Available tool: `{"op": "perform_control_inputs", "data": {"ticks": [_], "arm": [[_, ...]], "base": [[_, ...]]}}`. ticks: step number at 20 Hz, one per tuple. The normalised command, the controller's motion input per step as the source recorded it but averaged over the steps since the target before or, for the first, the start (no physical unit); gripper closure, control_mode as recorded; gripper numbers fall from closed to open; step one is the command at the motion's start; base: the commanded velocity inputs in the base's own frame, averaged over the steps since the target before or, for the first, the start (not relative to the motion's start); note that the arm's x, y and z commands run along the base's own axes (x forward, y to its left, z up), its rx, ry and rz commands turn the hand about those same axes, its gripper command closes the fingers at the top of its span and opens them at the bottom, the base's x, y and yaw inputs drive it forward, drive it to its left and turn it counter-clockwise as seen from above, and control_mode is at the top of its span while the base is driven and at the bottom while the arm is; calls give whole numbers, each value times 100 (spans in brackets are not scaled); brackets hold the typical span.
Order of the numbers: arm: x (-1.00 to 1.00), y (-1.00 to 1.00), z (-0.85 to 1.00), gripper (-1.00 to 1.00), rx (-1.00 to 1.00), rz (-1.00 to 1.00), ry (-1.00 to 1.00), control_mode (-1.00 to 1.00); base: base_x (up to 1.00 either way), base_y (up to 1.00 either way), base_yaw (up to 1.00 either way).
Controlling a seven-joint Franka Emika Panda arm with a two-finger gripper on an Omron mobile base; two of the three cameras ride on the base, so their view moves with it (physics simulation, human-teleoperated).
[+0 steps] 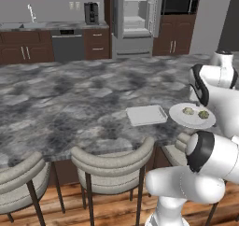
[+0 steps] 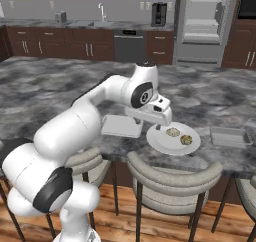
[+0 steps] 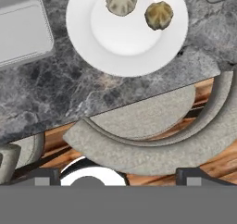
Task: Place two dumplings into each of the tupperware containers and then place the containers in the fridge.
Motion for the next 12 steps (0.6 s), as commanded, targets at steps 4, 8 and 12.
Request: {"op": "perform_control_inputs", "data": {"ticks": [4,8,12], "arm": [[-1,-32,-17,-100,0,-3,2,-100],[17,-47,-35,-100,0,-2,0,-100],[41,-51,-45,-100,0,0,0,-100]], "base": [[0,0,0],[0,0,0],[0,0,0]]}}
